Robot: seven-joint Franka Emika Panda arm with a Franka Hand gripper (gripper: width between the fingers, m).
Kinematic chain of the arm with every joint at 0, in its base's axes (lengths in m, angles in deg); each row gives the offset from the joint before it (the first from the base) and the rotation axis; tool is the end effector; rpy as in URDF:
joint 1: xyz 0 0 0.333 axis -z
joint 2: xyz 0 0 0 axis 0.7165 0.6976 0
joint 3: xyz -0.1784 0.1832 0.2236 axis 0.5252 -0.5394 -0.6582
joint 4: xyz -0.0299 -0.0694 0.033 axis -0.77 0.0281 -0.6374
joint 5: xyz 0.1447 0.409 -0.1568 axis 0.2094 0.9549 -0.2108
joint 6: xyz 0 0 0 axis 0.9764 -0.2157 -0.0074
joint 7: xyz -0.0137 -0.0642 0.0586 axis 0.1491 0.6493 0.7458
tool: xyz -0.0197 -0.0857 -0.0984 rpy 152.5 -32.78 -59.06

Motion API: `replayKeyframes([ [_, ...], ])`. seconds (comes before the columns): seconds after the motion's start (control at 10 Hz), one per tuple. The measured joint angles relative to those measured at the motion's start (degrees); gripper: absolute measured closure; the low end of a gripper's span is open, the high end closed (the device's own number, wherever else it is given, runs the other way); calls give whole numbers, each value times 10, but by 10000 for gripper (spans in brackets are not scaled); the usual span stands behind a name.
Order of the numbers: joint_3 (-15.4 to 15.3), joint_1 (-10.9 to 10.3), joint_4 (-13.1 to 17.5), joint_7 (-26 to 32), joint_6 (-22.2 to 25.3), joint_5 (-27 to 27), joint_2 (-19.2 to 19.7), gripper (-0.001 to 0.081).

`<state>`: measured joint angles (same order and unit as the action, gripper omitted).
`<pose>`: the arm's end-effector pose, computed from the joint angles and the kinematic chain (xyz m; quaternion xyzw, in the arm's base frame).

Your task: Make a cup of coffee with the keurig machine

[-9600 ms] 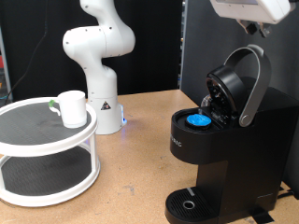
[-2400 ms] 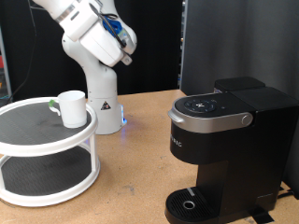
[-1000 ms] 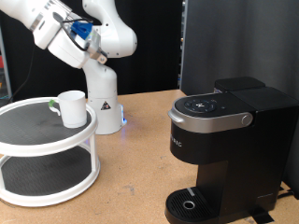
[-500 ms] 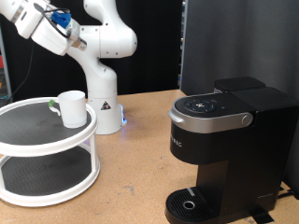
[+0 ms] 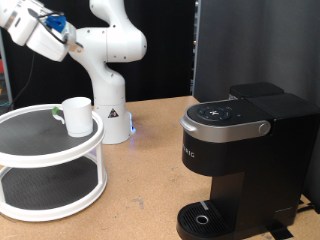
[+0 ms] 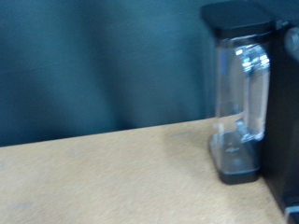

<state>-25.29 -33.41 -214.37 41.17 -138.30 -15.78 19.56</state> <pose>0.3063 -0.2188 0.4301 -0.8435 -0.2815 -0.1313 0.4382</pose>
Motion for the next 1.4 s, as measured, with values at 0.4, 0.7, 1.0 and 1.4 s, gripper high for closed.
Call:
replayKeyframes([
  [0.4,78,5,35,65,29,-28,15,804],
  [0.7,106,5,57,74,28,-21,25,804],
  [1.0,112,3,73,82,32,-24,42,804],
  [1.4,111,5,42,93,-19,-35,41,804],
])
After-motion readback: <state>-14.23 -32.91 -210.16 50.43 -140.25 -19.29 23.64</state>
